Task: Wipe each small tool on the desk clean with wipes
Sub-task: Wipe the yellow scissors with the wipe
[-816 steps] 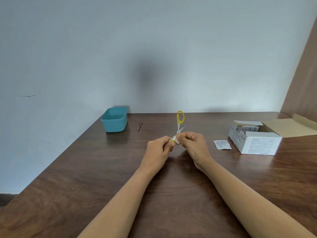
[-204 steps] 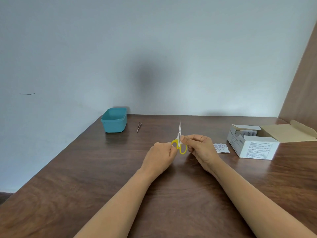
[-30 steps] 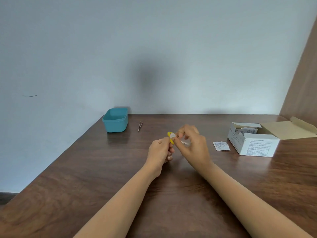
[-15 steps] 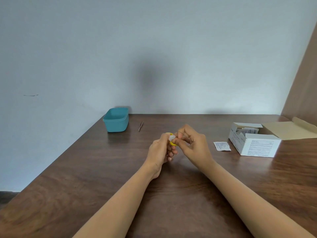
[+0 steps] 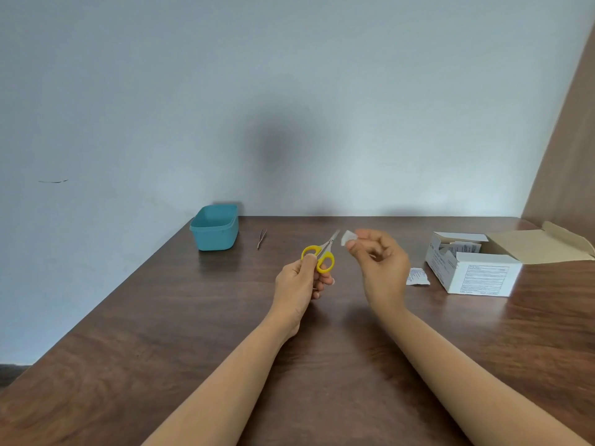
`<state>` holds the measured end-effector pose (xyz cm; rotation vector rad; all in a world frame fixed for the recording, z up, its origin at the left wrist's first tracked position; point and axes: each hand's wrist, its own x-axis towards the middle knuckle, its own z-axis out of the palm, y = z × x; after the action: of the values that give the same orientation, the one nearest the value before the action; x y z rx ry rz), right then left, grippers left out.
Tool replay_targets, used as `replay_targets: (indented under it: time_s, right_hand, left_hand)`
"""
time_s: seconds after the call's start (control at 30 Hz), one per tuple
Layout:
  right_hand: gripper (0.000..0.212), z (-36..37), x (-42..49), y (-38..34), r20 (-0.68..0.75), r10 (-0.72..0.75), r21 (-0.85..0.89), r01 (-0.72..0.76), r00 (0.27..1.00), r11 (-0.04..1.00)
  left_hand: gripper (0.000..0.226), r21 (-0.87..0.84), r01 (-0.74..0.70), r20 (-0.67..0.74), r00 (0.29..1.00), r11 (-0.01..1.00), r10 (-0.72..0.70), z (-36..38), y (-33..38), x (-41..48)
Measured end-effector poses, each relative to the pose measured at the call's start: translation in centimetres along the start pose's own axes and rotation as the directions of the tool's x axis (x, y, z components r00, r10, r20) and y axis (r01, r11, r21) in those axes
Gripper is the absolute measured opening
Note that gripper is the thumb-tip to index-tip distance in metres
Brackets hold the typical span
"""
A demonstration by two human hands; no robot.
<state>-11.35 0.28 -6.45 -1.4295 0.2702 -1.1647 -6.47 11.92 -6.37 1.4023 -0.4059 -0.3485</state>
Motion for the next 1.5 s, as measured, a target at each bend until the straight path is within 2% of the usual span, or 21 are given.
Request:
replay_targets:
  time_s: [0.07,0.17,0.27,0.47,0.6,0.77,0.93,1.23,1.4,1.5]
  right_hand:
    - [0.01,-0.4,0.4,0.2,-0.021,0.184,0.092,-0.182,0.983,0.979]
    - [0.009,-0.5,0.3,0.5,0.072,0.451,0.201,-0.456,0.889,0.867]
    - [0.01,-0.3,0.3,0.3,0.128,0.53,0.229,-0.545,0.838,0.806]
    - [0.004,-0.4,0.6,-0.1,0.197,0.555,0.201,-0.587,0.809,0.784]
    - [0.008,-0.6,0.8,-0.3,0.231,0.578,0.217,-0.621,0.783,0.753]
    - [0.008,-0.9,1.1,-0.4,0.259,0.584,0.291,-0.639,0.769,0.712]
    - [0.005,-1.2,1.0,-0.7,0.311,0.531,0.156,-0.593,0.788,0.79]
    - [0.004,-1.3,1.0,-0.8,0.272,0.49,0.108,-0.532,0.828,0.84]
    - [0.006,-1.0,1.2,-0.4,0.17,0.536,0.264,-0.562,0.827,0.784]
    - [0.005,-1.1,1.2,-0.3,0.181,0.525,0.231,-0.554,0.832,0.799]
  left_hand:
    - [0.034,0.003,-0.027,0.004,1.0,1.0,0.027,-0.1,-0.1,0.1]
    - [0.031,0.023,-0.056,0.019,0.998,0.998,0.056,-0.2,-0.2,0.2]
    - [0.03,0.05,-0.073,0.035,0.997,0.996,0.071,-0.2,-0.2,0.2]
    - [0.028,0.155,-0.102,0.104,0.991,0.983,0.086,-0.3,-0.5,0.2]
    - [0.027,0.2,-0.109,0.158,0.984,0.974,0.078,-0.5,-0.6,0.4]
    - [0.027,0.215,-0.136,0.132,0.985,0.967,0.11,-0.5,-0.9,0.5]
    - [0.027,0.195,-0.15,0.112,0.985,0.969,0.13,-0.6,-1.1,0.7]
    - [0.025,0.317,-0.237,0.195,0.964,0.918,0.182,-0.7,-1.7,0.9]
    - [0.024,0.365,-0.254,0.259,0.952,0.896,0.164,-0.6,-1.8,1.0]
    - [0.023,0.372,-0.262,0.263,0.95,0.89,0.17,-0.7,-1.8,1.0]
